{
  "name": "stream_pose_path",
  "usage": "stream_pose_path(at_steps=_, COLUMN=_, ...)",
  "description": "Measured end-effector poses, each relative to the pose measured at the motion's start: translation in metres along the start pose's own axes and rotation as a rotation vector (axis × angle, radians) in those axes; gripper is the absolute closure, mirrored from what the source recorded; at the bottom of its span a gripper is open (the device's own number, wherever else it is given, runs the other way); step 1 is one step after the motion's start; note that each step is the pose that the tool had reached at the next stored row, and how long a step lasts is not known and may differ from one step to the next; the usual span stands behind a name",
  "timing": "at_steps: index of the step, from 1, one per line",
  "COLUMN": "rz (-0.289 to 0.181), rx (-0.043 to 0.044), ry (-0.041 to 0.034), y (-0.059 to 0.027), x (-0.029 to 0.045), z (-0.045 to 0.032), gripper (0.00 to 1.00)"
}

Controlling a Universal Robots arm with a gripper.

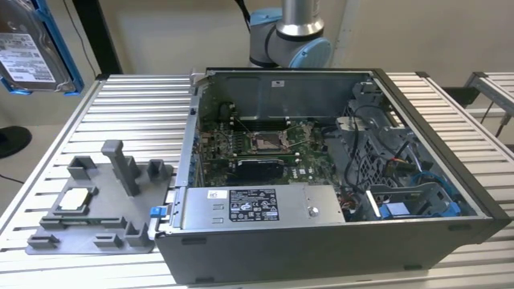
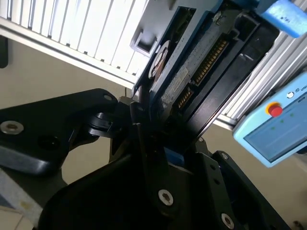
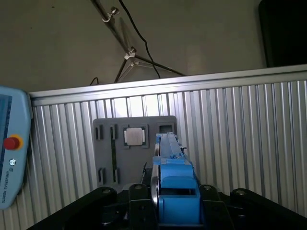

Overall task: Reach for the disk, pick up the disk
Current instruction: 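Pick up the disk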

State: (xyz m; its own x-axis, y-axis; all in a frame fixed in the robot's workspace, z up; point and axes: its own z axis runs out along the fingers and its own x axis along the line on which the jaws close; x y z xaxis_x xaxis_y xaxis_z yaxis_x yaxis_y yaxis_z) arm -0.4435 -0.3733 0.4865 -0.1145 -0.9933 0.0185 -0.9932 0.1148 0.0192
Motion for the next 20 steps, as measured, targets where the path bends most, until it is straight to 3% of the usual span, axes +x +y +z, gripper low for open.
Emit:
stream_pose_path(at_steps=7, rz=0.000, rx=0.0000, ry=0.0001, y=-0.0039, x=-0.0005, z=-0.0002, gripper=1.00)
stream_pose_path(at_steps=20, rz=0.000, rx=-0.0014, ry=0.0003, y=-0.0377, x=-0.0043, z=-0.0010, gripper=1.00)
